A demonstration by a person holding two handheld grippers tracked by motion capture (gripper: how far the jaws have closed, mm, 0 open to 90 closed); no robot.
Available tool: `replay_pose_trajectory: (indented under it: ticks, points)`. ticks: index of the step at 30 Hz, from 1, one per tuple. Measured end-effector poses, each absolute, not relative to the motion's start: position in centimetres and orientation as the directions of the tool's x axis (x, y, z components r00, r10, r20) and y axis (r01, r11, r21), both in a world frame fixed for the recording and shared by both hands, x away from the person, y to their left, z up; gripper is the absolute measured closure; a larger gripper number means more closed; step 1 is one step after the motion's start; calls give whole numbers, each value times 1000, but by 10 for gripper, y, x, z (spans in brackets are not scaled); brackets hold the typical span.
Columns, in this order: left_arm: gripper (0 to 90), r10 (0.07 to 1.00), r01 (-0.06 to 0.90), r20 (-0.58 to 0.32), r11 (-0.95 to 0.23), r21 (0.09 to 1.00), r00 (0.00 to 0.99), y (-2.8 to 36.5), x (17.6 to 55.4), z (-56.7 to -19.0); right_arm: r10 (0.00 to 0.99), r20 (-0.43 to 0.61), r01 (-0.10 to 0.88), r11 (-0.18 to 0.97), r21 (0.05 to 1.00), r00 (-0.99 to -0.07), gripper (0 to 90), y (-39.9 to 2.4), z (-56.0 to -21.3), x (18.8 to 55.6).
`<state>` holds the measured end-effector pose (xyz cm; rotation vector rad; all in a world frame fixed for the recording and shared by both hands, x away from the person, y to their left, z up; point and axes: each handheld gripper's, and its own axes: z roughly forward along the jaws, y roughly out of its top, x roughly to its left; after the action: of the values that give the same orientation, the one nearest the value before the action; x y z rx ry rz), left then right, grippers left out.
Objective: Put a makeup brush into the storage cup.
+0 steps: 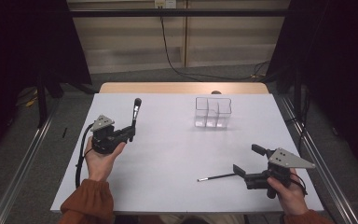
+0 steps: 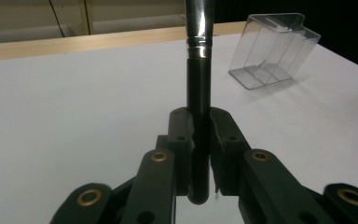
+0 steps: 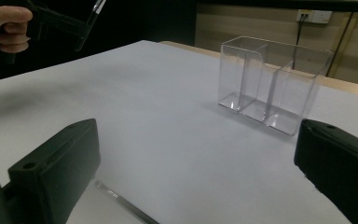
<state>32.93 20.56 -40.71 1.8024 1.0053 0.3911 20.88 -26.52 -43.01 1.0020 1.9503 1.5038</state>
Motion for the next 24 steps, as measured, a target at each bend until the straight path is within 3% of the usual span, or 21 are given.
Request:
replay_pose_trajectory:
  ticks: [24]
  points:
    - [798, 688, 401, -171, -189, 896, 706, 185, 294, -402, 652, 76, 259, 189, 947, -754, 6, -214, -420, 233]
